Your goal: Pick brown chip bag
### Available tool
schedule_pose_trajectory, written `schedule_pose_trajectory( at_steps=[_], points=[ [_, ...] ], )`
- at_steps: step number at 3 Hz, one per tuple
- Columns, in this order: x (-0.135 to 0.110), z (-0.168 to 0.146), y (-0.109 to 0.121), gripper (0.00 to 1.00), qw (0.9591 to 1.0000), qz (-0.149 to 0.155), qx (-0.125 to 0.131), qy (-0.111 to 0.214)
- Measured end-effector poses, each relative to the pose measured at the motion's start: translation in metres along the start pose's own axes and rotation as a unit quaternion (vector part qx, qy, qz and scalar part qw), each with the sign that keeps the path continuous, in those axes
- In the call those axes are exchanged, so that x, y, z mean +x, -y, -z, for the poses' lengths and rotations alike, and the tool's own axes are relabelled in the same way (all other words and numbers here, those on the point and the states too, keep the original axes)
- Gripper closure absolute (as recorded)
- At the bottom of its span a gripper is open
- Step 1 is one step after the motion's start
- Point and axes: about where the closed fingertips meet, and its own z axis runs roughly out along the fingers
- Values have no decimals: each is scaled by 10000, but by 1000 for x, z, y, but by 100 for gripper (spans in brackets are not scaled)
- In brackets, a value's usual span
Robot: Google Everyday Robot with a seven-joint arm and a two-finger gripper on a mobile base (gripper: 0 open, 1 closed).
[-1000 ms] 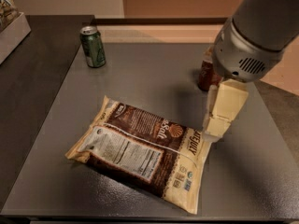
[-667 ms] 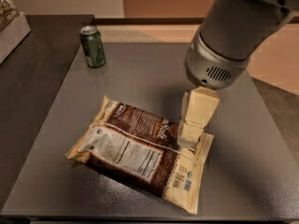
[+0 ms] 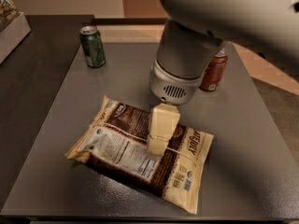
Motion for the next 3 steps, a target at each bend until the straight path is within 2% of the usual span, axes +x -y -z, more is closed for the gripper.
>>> schedule_pose_trajectory(
  at_steps=[1, 3],
  points=[
    [-11, -21, 0, 0, 9998, -31, -84, -159],
    [-6, -48, 6, 0, 9996, -234, 40, -174]
  ],
)
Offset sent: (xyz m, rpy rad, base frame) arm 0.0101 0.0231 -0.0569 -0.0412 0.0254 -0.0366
